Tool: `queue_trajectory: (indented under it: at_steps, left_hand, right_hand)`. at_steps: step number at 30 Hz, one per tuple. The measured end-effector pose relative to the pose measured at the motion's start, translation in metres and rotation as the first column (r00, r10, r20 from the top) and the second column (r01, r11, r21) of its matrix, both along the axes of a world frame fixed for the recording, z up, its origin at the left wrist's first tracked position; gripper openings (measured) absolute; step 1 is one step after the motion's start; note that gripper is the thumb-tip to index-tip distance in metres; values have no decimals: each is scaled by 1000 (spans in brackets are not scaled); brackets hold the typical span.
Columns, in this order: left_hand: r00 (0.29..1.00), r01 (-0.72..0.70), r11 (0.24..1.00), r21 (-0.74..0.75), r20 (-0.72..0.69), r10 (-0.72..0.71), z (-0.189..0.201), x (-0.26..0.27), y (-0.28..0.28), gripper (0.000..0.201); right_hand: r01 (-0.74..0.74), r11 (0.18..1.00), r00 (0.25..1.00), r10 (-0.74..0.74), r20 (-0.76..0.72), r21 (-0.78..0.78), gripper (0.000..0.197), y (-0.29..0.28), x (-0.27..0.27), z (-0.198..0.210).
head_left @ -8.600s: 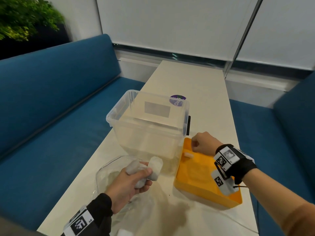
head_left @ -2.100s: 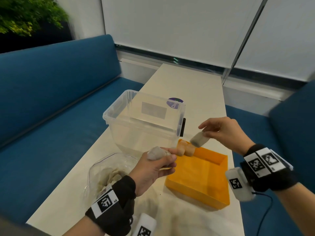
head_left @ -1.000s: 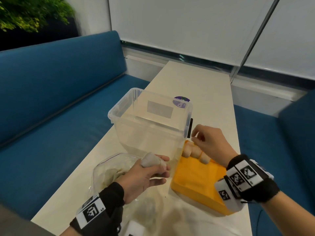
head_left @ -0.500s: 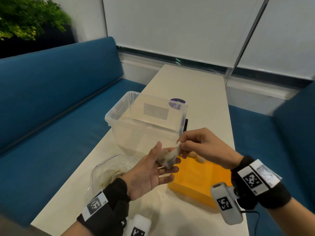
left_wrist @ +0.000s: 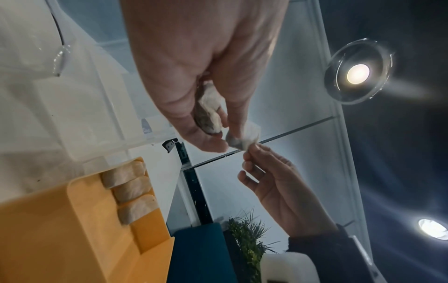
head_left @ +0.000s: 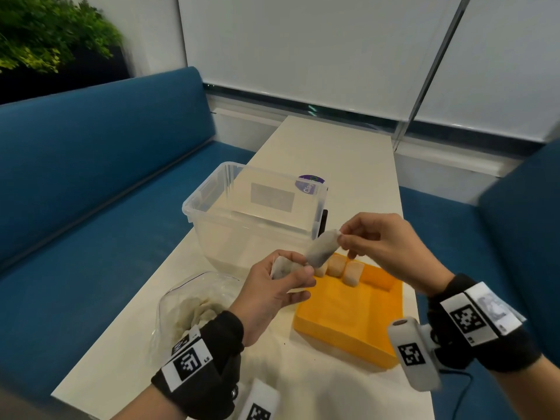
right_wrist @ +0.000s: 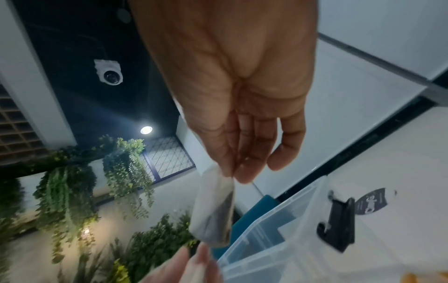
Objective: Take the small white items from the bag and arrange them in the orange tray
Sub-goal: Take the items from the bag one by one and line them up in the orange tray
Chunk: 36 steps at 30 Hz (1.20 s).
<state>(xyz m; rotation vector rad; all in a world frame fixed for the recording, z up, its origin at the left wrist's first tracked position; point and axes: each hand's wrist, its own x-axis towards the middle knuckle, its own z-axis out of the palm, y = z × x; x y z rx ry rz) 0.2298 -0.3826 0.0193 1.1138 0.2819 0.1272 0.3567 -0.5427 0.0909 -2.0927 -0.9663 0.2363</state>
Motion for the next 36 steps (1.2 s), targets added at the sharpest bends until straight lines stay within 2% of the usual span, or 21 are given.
queue_trajectory:
  at_steps: [4, 8, 12, 18, 21, 23, 26, 32, 36]
  left_hand:
    - [999, 3, 1000, -11, -46, -4, -1, -3, 1, 17]
    - [996, -11, 1000, 16, -91, 13, -4, -8, 4, 16]
    - [992, -22, 998, 65, -123, 29, -8, -12, 8, 13]
    - [989, -33, 997, 73, -141, 43, -9, -17, 13, 10]
    - [986, -35, 996, 84, -157, 48, -10, -17, 14, 10]
    - [985, -37, 995, 88, -167, 51, -10, -18, 15, 10]
    - [982, -47, 995, 82, -176, 61, -12, -19, 18, 11]
    - [979, -56, 995, 79, -190, 71, -13, -21, 22, 12]
    - [978, -2, 995, 100, -208, 23, -13, -19, 19, 18]
  right_hand:
    - [190, 975, 972, -169, 162, -118, 5, -16, 35, -5]
    - [329, 888, 934, -255, 250, -323, 13, -30, 74, -40]
    - [307, 807, 950, -231, 208, -505, 11, -35, 88, -77]
    - [208, 650, 977, -180, 117, -731, 13, -22, 90, -110]
    - [254, 597, 965, -209, 158, -761, 18, -16, 96, -123]
    - [312, 573, 949, -232, 215, -758, 8, -14, 100, -126]
    - [370, 543, 927, -263, 266, -754, 15, -13, 105, -127]
    - [434, 515, 900, -289, 327, -739, 15, -14, 108, -129]
    - [455, 514, 890, -292, 351, -727, 19, -15, 101, -118]
